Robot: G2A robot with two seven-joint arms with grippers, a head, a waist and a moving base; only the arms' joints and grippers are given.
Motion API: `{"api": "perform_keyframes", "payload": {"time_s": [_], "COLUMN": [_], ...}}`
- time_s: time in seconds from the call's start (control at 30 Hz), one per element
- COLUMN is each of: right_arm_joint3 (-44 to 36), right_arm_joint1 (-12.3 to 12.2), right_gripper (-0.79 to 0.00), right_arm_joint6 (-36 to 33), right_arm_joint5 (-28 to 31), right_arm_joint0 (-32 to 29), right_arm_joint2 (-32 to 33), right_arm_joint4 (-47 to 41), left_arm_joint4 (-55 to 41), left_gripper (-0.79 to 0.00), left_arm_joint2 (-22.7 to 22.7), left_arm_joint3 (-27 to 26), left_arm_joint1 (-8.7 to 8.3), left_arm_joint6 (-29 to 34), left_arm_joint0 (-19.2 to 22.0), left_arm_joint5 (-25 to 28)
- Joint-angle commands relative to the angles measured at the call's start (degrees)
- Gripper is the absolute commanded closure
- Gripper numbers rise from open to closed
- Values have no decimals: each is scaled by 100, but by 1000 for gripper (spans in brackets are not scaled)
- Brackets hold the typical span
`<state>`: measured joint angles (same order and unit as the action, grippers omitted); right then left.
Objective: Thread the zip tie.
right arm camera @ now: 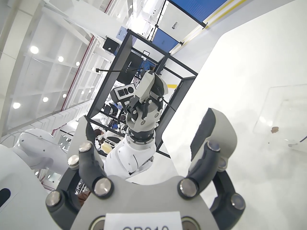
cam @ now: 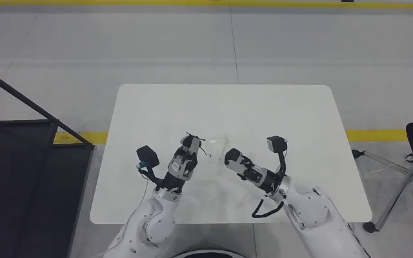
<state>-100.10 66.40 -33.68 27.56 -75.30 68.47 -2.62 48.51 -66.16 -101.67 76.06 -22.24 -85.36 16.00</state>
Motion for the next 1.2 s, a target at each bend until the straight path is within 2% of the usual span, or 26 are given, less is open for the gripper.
{"api": "perform_keyframes", "payload": {"time_s": [0.0,0.03,0.07,0.33,0.8,1.17], "right_arm_joint3": [31,62,97,456,746,767], "right_arm_joint1": [10,15,21,92,195,214], "right_gripper": [-502,-425,-391,-299,-311,-234], "right_arm_joint6": [17,11,12,107,364,377], "right_arm_joint5": [-52,-64,-58,92,62,172], "right_arm_joint0": [36,63,92,389,644,649], "right_arm_joint2": [-56,-88,-116,-424,-789,-806], "right_arm_joint4": [21,20,22,122,419,362], "left_arm_joint4": [-41,-73,-105,-319,-348,-316], "left_gripper": [0,0,0,0,0,0], "left_arm_joint2": [5,7,14,18,57,111], "left_arm_joint3": [-35,-51,-64,-167,-194,-119], "left_arm_joint1": [7,11,16,37,71,105], "left_arm_joint6": [45,50,57,246,342,350], "left_arm_joint0": [-10,-13,-15,-50,-50,9], "left_arm_joint5": [-46,-66,-77,-112,-118,-150]}}
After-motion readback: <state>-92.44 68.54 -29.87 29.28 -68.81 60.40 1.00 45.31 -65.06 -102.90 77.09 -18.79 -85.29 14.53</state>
